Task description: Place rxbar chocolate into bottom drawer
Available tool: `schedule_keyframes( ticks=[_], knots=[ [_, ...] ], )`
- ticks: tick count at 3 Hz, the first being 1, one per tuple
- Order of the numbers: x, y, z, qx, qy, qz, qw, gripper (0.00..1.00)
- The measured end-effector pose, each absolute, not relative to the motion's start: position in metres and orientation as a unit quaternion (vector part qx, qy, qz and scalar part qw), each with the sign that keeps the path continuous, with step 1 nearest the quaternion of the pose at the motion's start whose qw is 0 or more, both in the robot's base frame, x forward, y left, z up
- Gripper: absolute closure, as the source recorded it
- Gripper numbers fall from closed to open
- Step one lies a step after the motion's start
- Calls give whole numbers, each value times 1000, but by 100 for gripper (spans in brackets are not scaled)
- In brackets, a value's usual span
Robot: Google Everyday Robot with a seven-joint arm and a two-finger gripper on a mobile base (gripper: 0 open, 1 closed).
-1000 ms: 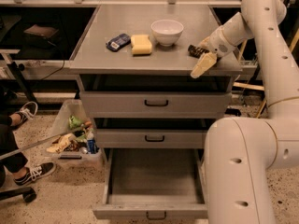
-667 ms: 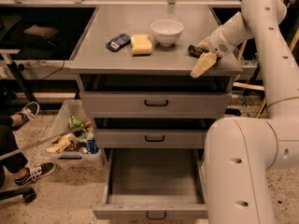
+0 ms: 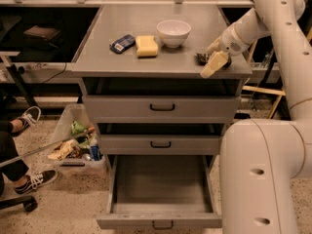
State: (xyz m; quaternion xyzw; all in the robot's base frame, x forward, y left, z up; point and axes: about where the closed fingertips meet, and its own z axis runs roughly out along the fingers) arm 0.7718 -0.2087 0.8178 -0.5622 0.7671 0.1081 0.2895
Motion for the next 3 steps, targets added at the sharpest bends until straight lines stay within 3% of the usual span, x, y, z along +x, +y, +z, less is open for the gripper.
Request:
schedule_keyframes(
  ticks=[2, 3],
  knots=[
    [770, -212, 823, -558, 771, 104, 290, 100],
    [775, -225, 857, -527, 787, 64, 314, 100]
  ],
)
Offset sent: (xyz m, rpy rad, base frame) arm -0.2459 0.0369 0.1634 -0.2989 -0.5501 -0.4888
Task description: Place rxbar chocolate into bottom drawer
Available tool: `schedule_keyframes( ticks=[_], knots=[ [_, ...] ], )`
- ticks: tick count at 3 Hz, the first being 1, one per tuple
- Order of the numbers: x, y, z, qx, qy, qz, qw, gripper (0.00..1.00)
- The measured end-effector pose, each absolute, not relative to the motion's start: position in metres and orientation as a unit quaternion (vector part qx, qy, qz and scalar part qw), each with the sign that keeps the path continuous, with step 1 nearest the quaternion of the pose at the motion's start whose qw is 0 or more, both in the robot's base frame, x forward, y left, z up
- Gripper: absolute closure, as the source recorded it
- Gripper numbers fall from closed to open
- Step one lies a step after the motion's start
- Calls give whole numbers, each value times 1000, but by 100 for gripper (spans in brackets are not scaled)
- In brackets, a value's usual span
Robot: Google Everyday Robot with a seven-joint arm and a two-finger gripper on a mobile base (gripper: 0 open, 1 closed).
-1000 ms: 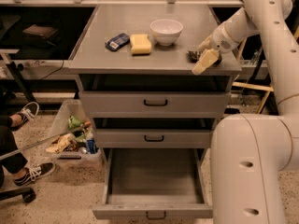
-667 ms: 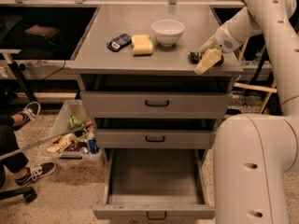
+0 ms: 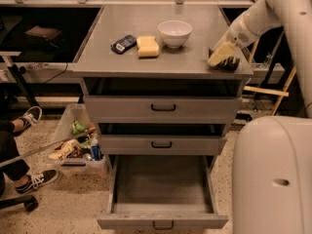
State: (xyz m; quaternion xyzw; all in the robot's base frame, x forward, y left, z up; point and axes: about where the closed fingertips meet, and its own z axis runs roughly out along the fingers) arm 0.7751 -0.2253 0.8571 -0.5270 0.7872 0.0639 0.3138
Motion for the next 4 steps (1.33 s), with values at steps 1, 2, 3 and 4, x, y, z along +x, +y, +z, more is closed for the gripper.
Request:
schedule_keyframes(
  ticks=[1, 2, 3, 4],
  knots=[
    [778, -231, 888, -522, 784, 20, 334, 100],
    [778, -231, 888, -522, 784, 20, 334, 100],
    [773, -221, 880, -534, 781, 41, 320, 100],
    [731, -221, 895, -541, 800, 48, 255, 100]
  ],
)
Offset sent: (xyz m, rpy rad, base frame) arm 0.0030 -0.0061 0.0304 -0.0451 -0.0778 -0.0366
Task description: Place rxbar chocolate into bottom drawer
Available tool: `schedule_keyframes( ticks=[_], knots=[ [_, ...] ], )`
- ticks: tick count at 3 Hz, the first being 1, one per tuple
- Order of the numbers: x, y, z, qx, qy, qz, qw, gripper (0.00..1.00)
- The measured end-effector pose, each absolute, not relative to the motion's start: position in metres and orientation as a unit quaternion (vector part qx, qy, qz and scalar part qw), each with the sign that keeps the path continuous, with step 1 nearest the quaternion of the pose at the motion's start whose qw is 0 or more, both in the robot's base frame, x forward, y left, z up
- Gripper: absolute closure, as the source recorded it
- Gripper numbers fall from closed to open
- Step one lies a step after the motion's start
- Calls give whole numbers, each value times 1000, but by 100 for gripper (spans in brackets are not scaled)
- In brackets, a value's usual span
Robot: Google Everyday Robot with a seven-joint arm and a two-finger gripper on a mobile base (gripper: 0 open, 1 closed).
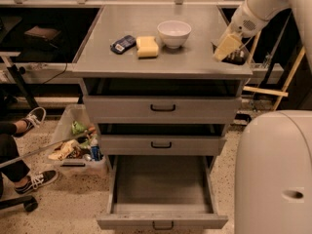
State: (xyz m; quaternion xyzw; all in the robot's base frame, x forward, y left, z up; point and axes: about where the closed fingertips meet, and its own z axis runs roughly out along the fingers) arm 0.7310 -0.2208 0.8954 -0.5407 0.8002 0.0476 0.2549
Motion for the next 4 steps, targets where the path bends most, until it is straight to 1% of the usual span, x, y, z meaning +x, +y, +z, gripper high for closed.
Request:
schedule_keyframes(
  ticks=[1, 2, 3, 4],
  knots=[
    [682, -220, 942, -543, 818, 0, 189, 100],
    [665, -230, 962, -540, 820, -32, 187, 100],
    [670, -228, 960, -540, 819, -34, 191, 100],
    [650, -235, 966, -541, 818, -10, 196, 100]
  ],
)
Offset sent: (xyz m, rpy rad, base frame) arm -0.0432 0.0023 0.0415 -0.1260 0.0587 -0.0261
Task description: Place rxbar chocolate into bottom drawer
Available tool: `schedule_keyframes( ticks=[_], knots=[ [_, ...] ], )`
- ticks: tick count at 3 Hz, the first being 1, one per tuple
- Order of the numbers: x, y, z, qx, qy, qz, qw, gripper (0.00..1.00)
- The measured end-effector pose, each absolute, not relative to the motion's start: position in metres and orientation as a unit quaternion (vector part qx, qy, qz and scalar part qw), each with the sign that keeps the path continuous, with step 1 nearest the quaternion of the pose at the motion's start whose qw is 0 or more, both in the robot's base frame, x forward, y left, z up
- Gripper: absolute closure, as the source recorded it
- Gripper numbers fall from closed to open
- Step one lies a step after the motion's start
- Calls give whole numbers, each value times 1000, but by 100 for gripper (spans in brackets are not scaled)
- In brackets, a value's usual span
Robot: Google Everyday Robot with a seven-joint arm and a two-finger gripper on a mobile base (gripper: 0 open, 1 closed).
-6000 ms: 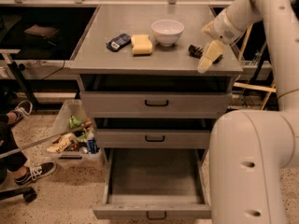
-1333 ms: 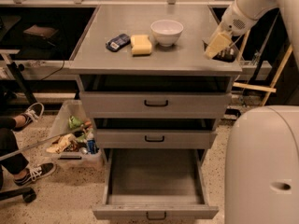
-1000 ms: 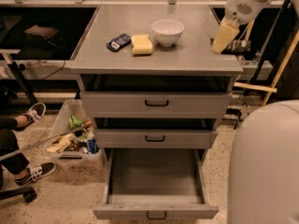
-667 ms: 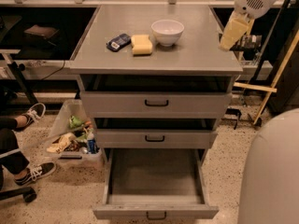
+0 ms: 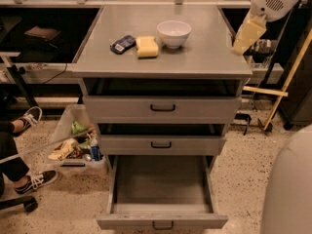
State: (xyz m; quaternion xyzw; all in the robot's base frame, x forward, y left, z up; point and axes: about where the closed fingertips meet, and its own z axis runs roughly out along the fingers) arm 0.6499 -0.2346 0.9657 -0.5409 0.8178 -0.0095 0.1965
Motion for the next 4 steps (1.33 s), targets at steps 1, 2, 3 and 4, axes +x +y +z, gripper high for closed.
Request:
schedule_keyframes(
  ticks=[1, 2, 3, 4],
  knots=[
    [615, -259, 994, -511, 827, -26, 234, 100],
    [590, -253, 1012, -514, 821, -36, 248, 100],
    [591, -253, 1012, -514, 821, -36, 247, 100],
    [592, -246, 1002, -498, 825, -39, 264, 100]
  ],
)
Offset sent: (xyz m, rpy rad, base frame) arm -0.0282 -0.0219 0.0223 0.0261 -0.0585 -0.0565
